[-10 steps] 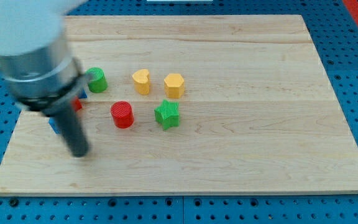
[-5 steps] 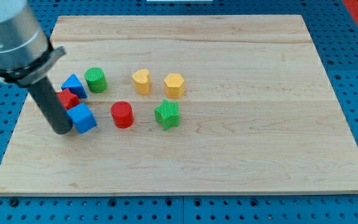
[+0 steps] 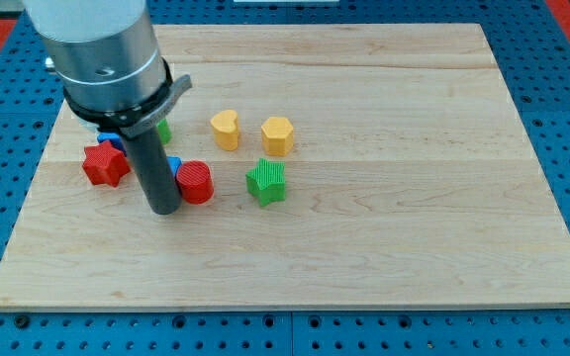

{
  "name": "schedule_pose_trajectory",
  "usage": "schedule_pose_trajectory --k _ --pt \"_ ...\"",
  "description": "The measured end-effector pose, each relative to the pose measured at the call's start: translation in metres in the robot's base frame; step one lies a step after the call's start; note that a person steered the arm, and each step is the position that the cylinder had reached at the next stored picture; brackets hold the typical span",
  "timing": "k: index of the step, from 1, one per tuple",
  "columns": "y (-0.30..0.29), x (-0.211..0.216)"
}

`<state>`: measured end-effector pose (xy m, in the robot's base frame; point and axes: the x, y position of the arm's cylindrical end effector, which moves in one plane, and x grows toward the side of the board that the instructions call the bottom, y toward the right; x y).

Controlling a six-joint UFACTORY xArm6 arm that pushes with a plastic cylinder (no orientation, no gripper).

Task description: Push blue cube near to red circle

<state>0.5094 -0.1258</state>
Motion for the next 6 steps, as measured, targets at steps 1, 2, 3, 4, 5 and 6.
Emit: schedule_pose_trajectory --k 1,2,3,4,5,6 --pt "0.021 0.014" --pt "0.022 0.008" --pt "0.023 -0.002" --pt "0.032 -0.004" --pt "0.049 0.012" --pt "0.083 0.013"
